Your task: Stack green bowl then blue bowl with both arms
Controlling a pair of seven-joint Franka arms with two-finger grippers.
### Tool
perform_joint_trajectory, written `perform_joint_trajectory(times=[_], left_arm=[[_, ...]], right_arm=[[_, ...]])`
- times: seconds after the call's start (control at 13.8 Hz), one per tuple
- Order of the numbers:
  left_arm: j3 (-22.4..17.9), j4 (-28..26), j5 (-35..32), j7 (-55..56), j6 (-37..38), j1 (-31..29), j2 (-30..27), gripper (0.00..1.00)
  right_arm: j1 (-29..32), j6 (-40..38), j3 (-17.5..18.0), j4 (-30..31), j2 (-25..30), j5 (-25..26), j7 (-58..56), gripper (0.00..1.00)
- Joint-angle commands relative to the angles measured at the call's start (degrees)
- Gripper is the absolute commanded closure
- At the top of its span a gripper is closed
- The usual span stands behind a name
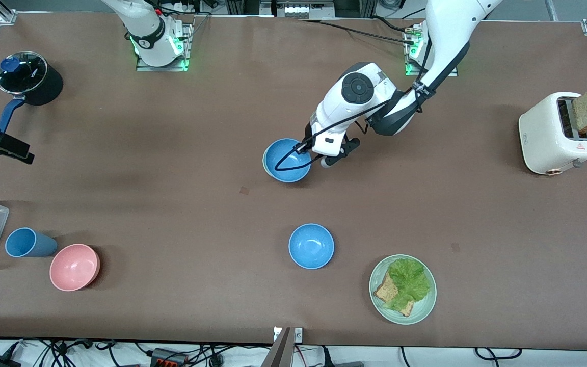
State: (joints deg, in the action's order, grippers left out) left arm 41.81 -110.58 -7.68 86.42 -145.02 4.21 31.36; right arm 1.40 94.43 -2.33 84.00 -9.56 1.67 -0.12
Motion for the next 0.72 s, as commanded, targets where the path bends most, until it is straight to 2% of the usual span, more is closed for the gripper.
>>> perform_joint_trajectory(times=[0.0, 0.22, 0.36, 0.51, 0.65], left_arm=[[-2.3, 1.4, -2.6, 1.6, -0.2, 2.7, 1.1, 1.00], [-2.5, 1.6, -3.4, 3.0, -0.3, 3.6, 1.8, 0.99], [-2.5, 1.7, -3.4, 3.0, -0.3, 4.0, 2.0, 0.91], [-3.0, 2.4, -3.3, 3.1, -0.1, 3.6, 2.0, 0.74], [-3.1, 2.9, -3.3, 4.4, 0.3, 2.6, 1.8, 0.70]], right_arm=[[-0.2, 4.4, 0.5, 9.9, 6.7, -0.2, 0.0, 0.00], [-0.1, 4.4, 0.5, 9.8, 6.7, -0.2, -0.1, 0.00], [-0.1, 4.4, 0.5, 9.8, 6.7, 0.1, -0.1, 0.00], [-0.1, 4.6, 0.5, 9.8, 6.6, 0.1, -0.1, 0.00], [0.0, 4.4, 0.5, 9.9, 6.6, -0.2, -0.1, 0.00]])
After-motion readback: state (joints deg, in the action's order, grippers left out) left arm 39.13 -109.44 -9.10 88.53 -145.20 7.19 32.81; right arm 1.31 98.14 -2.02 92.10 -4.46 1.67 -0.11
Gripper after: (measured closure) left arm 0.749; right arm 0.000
